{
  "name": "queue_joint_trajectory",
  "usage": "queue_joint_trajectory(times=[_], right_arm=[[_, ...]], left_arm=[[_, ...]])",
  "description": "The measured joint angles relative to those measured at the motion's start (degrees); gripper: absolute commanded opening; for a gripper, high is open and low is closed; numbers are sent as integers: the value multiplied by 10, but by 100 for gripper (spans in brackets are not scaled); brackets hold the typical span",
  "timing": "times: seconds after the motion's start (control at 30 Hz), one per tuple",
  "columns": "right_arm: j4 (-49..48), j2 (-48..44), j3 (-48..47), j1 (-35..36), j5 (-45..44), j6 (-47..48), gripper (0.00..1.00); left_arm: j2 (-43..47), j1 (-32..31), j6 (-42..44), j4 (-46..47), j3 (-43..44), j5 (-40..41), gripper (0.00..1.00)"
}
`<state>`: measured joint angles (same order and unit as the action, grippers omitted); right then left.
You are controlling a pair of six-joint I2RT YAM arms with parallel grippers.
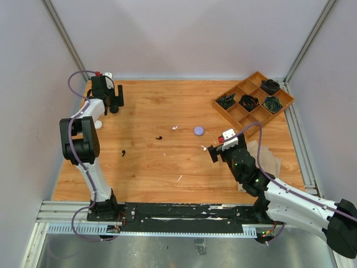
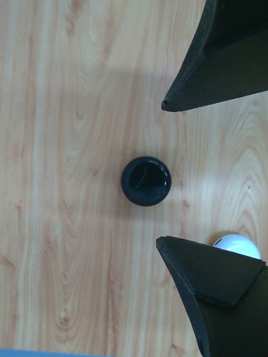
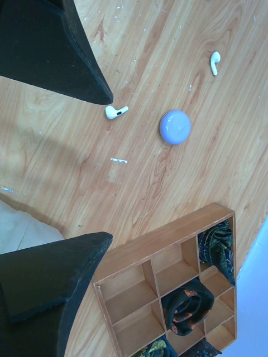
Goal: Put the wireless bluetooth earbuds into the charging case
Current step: Pick up the charging case at the center of the board.
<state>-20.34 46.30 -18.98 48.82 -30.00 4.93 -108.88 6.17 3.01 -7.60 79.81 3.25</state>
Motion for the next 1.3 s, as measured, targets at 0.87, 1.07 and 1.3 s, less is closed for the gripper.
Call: queue_joint_trajectory(times=[0.87, 1.07, 1.3], right_arm=[[0, 3, 0, 0, 5, 9, 99], [0, 5, 0, 0, 5, 9, 99], [0, 14, 0, 0, 5, 9, 99]], left_arm=[[-159, 20, 142, -115, 133, -96, 75], [-165, 21, 139, -123, 137, -98, 65], [-165, 21, 131, -126, 137, -110, 57]])
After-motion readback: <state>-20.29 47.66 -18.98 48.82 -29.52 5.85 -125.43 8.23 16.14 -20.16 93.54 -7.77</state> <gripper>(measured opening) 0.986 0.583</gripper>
